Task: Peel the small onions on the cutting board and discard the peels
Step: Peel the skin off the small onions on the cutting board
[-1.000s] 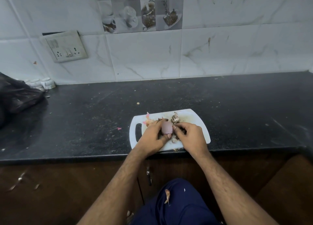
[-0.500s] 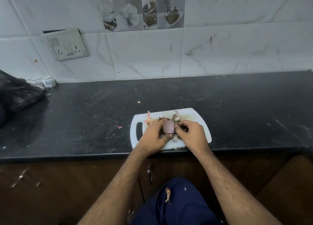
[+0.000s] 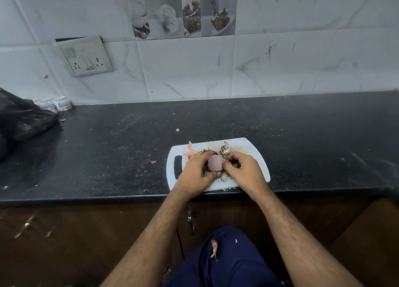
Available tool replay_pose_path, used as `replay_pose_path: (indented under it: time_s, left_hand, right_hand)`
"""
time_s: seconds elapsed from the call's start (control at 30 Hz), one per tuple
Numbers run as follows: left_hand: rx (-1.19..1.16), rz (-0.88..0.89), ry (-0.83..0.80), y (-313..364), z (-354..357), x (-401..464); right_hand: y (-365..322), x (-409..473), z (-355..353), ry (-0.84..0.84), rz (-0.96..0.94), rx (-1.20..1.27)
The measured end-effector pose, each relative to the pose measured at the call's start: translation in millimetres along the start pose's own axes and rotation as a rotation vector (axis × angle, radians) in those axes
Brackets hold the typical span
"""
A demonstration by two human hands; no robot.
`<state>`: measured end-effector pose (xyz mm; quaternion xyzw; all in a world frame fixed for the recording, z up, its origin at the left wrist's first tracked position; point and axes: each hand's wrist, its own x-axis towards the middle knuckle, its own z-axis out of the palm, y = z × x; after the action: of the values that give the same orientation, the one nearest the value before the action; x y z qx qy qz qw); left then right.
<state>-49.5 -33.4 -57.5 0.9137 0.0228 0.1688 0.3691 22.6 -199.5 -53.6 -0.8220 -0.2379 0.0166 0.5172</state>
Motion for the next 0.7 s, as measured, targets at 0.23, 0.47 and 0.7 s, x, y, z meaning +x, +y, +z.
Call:
replay_pose_path:
  time_s: [0.23,0.47,0.7]
  left_hand:
    - [-0.001,0.011,0.0,1.0,-1.4,-1.5]
    - [-0.036,-0.005,-0.003,2.0,-1.9,-1.4]
    - [-0.03,0.007,-0.004,2.2,-2.4,-1.6]
  right_hand:
    - [3.1,-0.3,-3.2,-0.034,-0.003,0.112]
    - [2.4,-2.4,-3.8,-0.006,-0.02,0.129]
    - [1.0,-4.3,-0.5,0.046,-0.019,0.095]
